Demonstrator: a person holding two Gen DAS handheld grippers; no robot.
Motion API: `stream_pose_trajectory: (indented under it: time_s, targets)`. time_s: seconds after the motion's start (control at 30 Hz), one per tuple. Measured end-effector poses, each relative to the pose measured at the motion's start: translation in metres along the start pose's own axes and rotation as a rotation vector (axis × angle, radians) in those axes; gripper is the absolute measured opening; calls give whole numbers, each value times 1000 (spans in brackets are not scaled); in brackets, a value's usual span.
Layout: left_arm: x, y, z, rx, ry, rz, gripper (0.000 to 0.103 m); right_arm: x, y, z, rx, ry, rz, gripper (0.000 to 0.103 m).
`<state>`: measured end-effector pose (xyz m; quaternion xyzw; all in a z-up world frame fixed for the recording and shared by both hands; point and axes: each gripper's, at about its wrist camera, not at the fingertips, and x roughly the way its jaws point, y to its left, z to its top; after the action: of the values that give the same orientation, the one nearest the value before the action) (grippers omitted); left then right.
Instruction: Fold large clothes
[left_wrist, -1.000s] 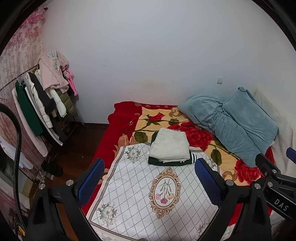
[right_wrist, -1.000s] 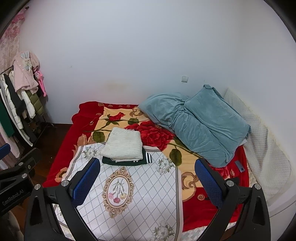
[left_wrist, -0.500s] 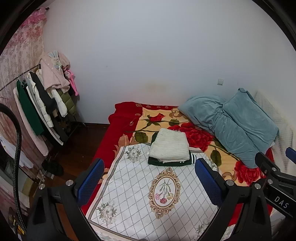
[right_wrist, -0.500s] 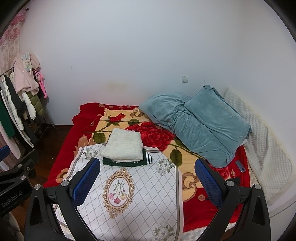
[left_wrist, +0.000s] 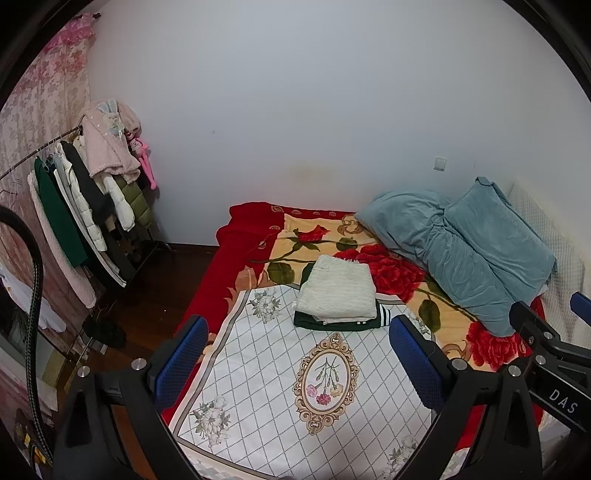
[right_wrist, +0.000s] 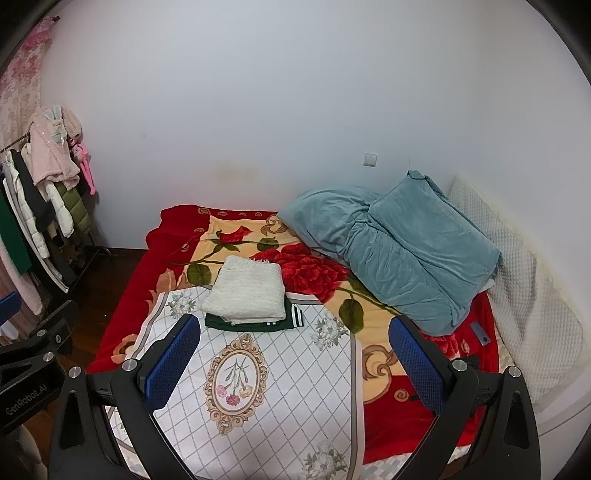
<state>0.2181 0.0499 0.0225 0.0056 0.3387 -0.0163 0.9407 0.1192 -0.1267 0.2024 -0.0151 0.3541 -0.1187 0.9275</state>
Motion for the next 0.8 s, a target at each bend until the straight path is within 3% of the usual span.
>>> stream_pose_trajectory:
  time_s: [0.8]
  targets:
    - [-9,-3,1,-1,-19,18,100,-5,-5,2,13,-6,3,103]
